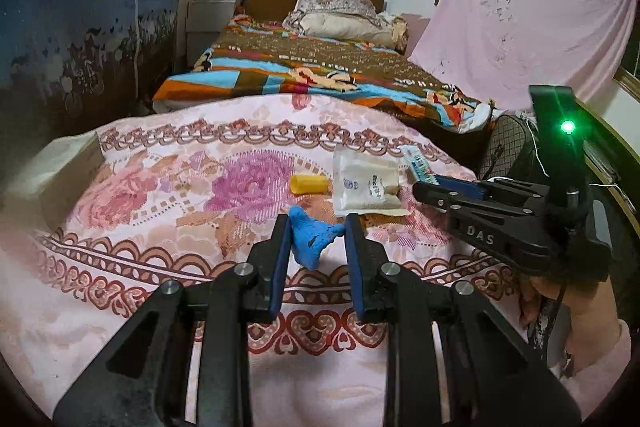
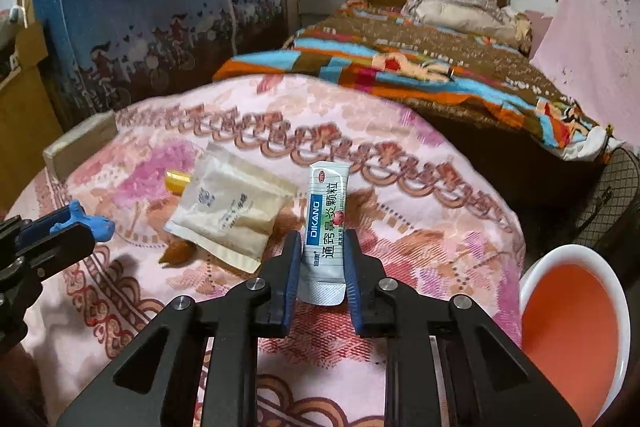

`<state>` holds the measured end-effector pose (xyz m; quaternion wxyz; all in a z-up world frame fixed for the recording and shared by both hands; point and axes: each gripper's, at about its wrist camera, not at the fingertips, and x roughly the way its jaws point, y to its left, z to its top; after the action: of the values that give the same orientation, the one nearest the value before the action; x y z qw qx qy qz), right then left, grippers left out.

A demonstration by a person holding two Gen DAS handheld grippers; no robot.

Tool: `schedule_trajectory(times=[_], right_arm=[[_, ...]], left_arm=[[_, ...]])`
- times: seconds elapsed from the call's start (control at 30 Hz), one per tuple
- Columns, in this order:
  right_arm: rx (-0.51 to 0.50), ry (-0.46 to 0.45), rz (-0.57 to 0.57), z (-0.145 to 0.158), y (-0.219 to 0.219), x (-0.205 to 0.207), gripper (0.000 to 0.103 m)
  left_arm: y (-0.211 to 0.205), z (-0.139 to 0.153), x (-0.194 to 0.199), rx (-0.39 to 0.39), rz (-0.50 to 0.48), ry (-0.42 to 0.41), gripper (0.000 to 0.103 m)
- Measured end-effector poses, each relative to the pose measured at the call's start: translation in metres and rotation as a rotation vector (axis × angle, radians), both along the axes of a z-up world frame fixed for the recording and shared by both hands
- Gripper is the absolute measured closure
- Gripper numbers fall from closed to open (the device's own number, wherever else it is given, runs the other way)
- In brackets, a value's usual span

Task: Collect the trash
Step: 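Grasp and lift the white toothpaste tube with the right gripper while the left holds the blue piece, then carry both held items over the orange basin and open both grippers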

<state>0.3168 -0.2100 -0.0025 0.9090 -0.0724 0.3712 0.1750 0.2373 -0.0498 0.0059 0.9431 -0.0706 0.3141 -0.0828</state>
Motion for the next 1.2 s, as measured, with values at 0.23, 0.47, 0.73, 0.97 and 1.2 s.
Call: schedule_trajectory(times=[0.23, 0.47, 0.73, 0.97, 1.2], right_arm=[[0.093, -0.22, -0.022, 0.029, -0.015, -0.037, 0.084], [0.187, -0.387, -0.027, 0.051, -0.03, -0.071, 0.084], [0.268, -0.578, -0.076, 0.071, -0.057, -0.105, 0.084], [0.316, -0.693, -0.155, 0.087, -0.086, -0.122, 0.083], [0.339, -0.7, -0.238, 0.089, -0.115, -0.125, 0.083]], left_arm=[[-0.006, 0.014, -0.018, 0.028, 0.006, -0.116, 0.092], [-0.024, 0.037, -0.044, 0.112, -0.011, -0.3, 0.092], [-0.047, 0.06, -0.063, 0.118, -0.058, -0.441, 0.092], [-0.072, 0.076, -0.068, 0.118, -0.131, -0.515, 0.092], [-0.102, 0.08, -0.067, 0.13, -0.227, -0.539, 0.092]])
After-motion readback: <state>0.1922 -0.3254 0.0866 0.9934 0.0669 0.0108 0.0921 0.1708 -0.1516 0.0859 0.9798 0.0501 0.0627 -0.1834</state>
